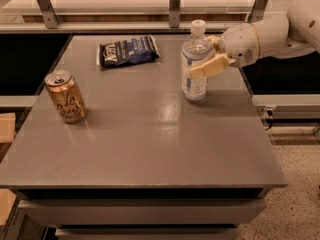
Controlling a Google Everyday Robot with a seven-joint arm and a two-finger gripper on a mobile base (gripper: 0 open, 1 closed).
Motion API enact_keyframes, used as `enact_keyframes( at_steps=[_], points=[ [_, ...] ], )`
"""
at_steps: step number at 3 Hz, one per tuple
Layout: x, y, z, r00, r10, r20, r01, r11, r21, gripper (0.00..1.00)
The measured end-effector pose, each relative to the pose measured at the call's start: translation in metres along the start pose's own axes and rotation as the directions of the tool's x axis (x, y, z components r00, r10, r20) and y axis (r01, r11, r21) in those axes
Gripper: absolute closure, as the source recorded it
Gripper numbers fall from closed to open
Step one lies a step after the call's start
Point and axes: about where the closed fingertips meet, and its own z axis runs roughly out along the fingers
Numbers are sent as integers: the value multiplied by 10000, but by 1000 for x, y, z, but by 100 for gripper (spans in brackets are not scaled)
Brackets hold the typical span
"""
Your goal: Knock blue plastic bottle over
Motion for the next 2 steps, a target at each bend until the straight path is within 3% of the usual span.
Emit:
enact_keyframes(
  at_steps=[2],
  points=[
    [-14,0,-6,9914,382,-1250,-334,9986,400,100]
  ],
)
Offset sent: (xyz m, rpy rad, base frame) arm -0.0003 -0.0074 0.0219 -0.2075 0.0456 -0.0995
